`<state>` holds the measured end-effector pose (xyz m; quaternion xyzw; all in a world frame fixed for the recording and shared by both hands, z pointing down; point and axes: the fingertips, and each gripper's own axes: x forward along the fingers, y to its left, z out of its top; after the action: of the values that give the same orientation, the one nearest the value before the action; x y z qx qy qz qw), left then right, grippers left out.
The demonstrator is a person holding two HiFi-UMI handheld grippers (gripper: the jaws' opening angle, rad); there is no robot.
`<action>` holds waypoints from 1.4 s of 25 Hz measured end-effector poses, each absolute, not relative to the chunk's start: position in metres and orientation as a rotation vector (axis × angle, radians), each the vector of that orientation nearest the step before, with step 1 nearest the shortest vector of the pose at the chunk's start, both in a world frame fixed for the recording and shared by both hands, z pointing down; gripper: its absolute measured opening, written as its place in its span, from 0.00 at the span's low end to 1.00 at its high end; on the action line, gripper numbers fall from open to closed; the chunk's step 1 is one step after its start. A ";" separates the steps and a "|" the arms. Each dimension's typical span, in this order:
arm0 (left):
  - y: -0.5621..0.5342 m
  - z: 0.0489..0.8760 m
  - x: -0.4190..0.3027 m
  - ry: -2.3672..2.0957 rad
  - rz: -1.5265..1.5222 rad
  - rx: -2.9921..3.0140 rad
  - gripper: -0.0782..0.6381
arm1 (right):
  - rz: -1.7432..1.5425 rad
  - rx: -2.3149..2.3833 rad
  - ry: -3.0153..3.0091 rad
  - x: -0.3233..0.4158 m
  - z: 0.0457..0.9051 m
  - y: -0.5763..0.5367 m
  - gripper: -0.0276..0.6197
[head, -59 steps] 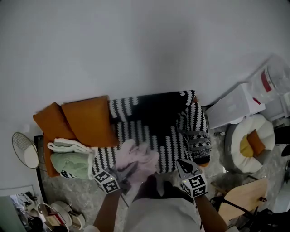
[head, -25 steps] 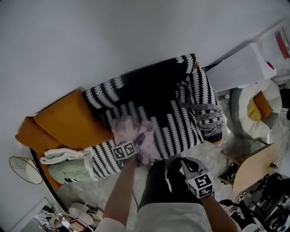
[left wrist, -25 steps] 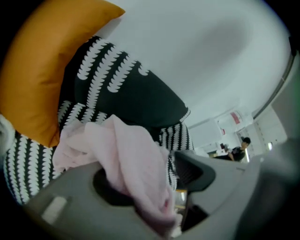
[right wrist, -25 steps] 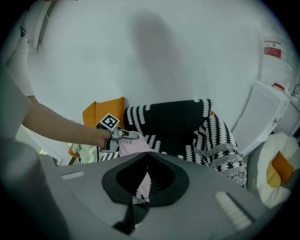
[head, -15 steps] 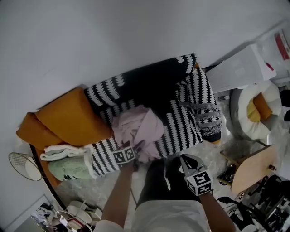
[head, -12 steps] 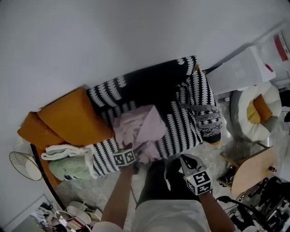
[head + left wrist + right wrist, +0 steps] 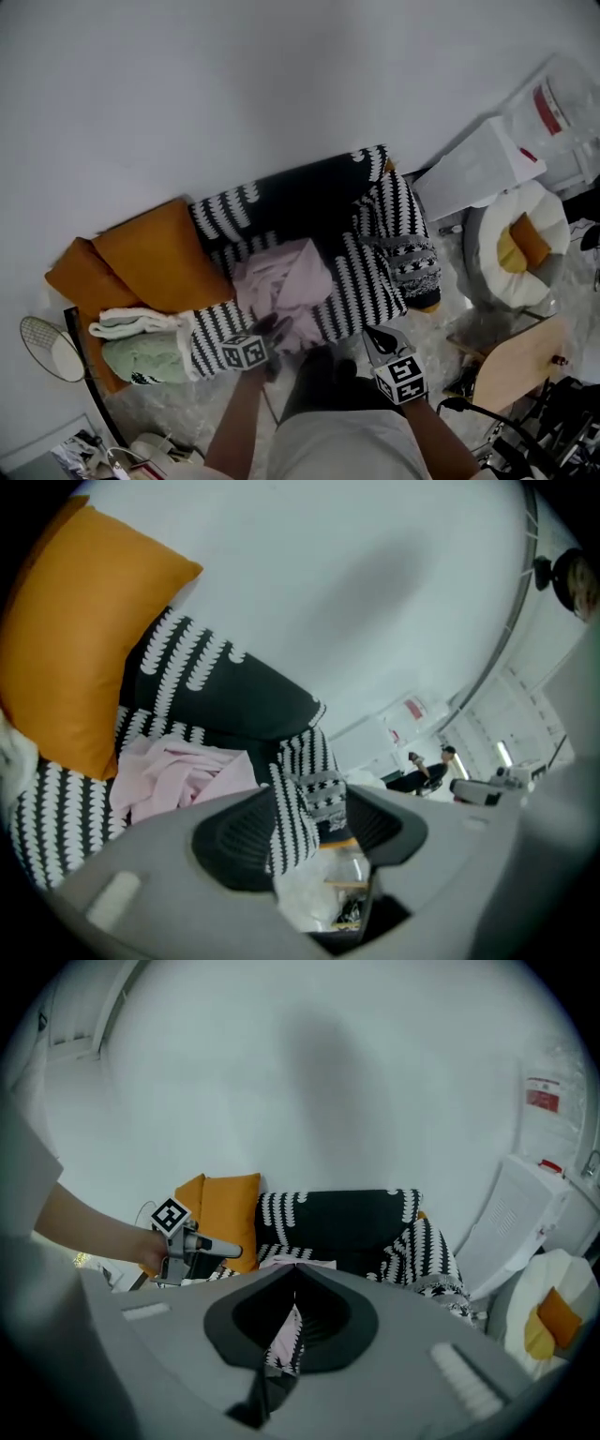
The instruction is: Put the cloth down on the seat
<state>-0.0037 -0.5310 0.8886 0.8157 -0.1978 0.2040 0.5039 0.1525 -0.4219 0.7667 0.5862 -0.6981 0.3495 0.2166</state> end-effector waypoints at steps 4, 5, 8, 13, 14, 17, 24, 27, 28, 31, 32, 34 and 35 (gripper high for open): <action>-0.503 0.837 -0.010 -0.526 0.393 2.038 0.33 | 0.905 1.625 -1.979 0.151 0.733 -0.391 0.05; -0.495 0.827 -0.010 -0.540 0.371 2.052 0.31 | 0.897 1.627 -1.990 0.152 0.728 -0.382 0.05; -0.466 0.808 -0.011 -0.568 0.336 2.065 0.27 | 0.908 1.641 -2.007 0.155 0.722 -0.353 0.05; -0.412 0.787 -0.019 -0.598 0.316 2.093 0.22 | 0.911 1.667 -2.033 0.156 0.712 -0.305 0.05; -0.400 0.782 -0.021 -0.606 0.311 2.100 0.21 | 0.909 1.680 -2.038 0.157 0.710 -0.296 0.05; -0.366 0.766 -0.027 -0.626 0.292 2.121 0.19 | 0.900 1.718 -2.051 0.161 0.699 -0.265 0.05; -0.287 0.718 -0.044 -0.681 0.228 2.179 0.15 | 0.842 1.717 -2.128 0.156 0.666 -0.190 0.05; -0.255 0.705 -0.053 -0.692 0.215 2.193 0.15 | 0.804 1.714 -2.141 0.155 0.655 -0.160 0.05; -0.245 0.700 -0.056 -0.701 0.204 2.197 0.14 | 0.796 1.714 -2.142 0.155 0.653 -0.151 0.05; -0.218 0.685 -0.063 -0.730 0.167 2.211 0.11 | 0.790 1.723 -2.147 0.157 0.648 -0.124 0.05; -0.209 0.680 -0.065 -0.737 0.158 2.216 0.11 | 0.789 1.726 -2.151 0.158 0.647 -0.117 0.05; -0.193 0.668 -0.070 -0.744 0.146 2.224 0.11 | 0.784 1.728 -2.160 0.155 0.642 -0.104 0.05; -0.185 0.662 -0.073 -0.745 0.145 2.230 0.11 | 0.778 1.728 -2.165 0.153 0.639 -0.100 0.05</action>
<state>-0.0727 -0.1850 0.6620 0.8745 -0.2921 0.0570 0.3830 0.1528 -0.0997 0.6390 0.5953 -0.7459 0.2681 0.1318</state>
